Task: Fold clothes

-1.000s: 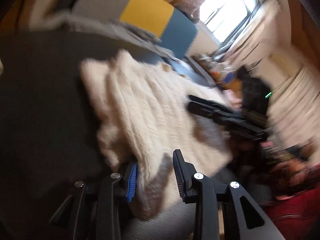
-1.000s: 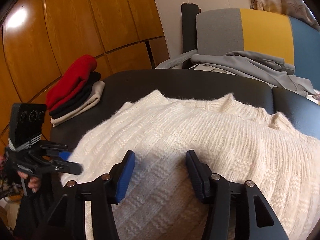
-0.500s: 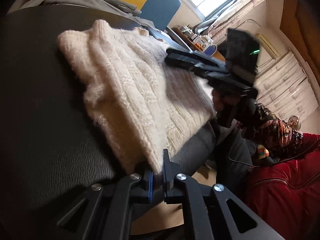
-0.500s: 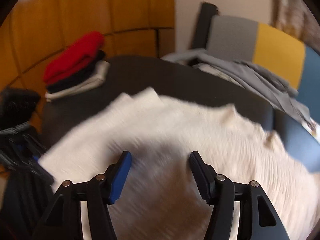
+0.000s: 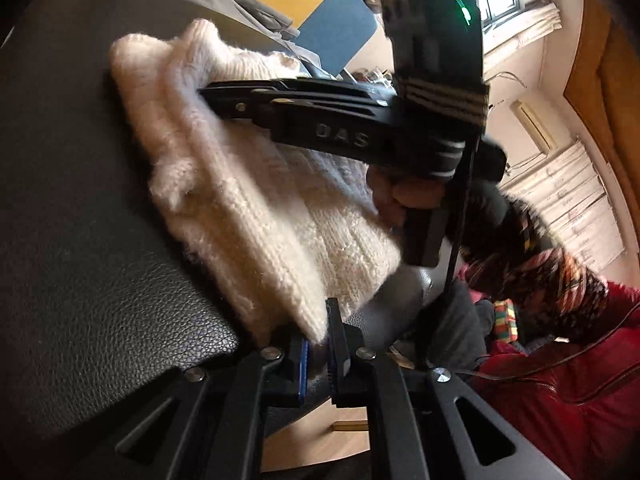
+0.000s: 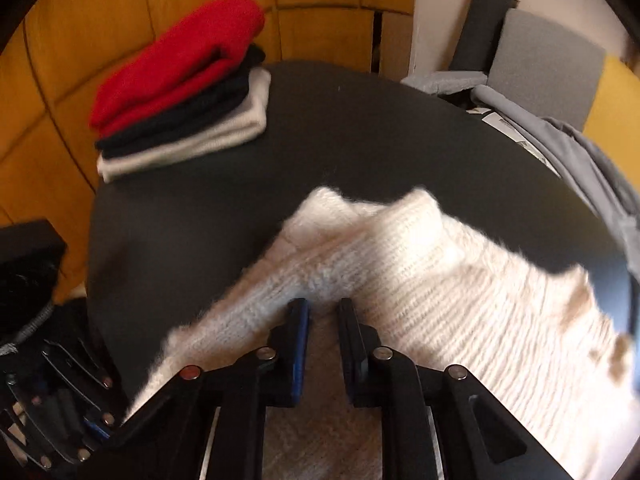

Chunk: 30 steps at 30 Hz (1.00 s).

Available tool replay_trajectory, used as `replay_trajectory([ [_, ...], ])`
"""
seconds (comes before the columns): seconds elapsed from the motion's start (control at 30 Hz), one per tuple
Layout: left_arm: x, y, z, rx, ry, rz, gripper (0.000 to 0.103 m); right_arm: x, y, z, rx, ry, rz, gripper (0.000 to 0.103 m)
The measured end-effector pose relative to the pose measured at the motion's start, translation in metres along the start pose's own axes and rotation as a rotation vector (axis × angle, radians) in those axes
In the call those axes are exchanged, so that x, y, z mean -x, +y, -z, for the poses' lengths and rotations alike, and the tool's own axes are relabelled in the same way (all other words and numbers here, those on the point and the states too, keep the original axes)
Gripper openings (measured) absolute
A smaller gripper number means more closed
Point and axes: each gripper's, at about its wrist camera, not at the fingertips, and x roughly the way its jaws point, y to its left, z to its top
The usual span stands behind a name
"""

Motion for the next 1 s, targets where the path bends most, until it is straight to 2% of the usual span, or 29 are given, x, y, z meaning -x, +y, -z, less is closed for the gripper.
replay_trajectory([
  [0.07, 0.009, -0.002, 0.004, -0.008, -0.012, -0.013, 0.007, 0.015, -0.006, 0.008, -0.059, -0.045, -0.036, 0.025],
  [0.1, 0.016, -0.003, 0.007, -0.015, -0.021, -0.03, 0.007, 0.029, -0.011, 0.014, -0.1, -0.073, -0.056, 0.033],
  [0.17, 0.032, -0.002, 0.007, -0.015, -0.058, -0.123, 0.009, 0.06, -0.023, 0.029, -0.158, -0.138, -0.056, 0.043],
  [0.2, 0.041, -0.002, 0.007, -0.012, -0.079, -0.177, 0.011, 0.075, -0.03, 0.037, -0.175, -0.163, -0.036, 0.051],
  [0.23, 0.049, -0.001, 0.006, -0.009, -0.1, -0.232, 0.014, 0.089, -0.037, 0.045, -0.18, -0.176, 0.003, 0.053],
  [0.3, 0.066, -0.001, 0.004, 0.0, -0.153, -0.332, 0.015, 0.115, -0.058, 0.063, -0.191, -0.188, 0.088, 0.053],
  [0.33, 0.071, -0.004, 0.001, 0.008, -0.197, -0.353, 0.015, 0.126, -0.068, 0.071, -0.201, -0.191, 0.127, 0.053],
  [0.4, 0.072, -0.02, -0.014, -0.007, -0.273, -0.324, 0.015, 0.141, -0.09, 0.088, -0.246, -0.188, 0.171, 0.053],
  [0.43, 0.064, -0.031, -0.023, -0.043, -0.285, -0.319, 0.016, 0.145, -0.101, 0.095, -0.266, -0.176, 0.191, 0.052],
  [0.53, 0.019, -0.064, -0.055, -0.155, -0.254, -0.373, 0.016, 0.141, -0.12, 0.106, -0.278, -0.121, 0.25, 0.046],
  [0.6, -0.015, -0.078, -0.069, -0.185, -0.209, -0.466, 0.016, 0.138, -0.131, 0.11, -0.293, -0.114, 0.261, 0.046],
  [0.7, -0.046, -0.068, -0.085, -0.164, -0.173, -0.609, 0.02, 0.134, -0.145, 0.115, -0.311, -0.097, 0.286, 0.046],
  [0.83, -0.037, -0.056, -0.081, -0.03, -0.236, -0.554, 0.02, 0.137, -0.169, 0.12, -0.382, -0.053, 0.279, 0.046],
  [0.9, -0.035, -0.054, -0.078, -0.029, -0.238, -0.559, 0.02, 0.139, -0.175, 0.12, -0.403, -0.045, 0.271, 0.042],
  [1.0, -0.031, -0.05, -0.072, -0.018, -0.248, -0.548, 0.02, 0.139, -0.174, 0.124, -0.391, -0.066, 0.255, 0.044],
])
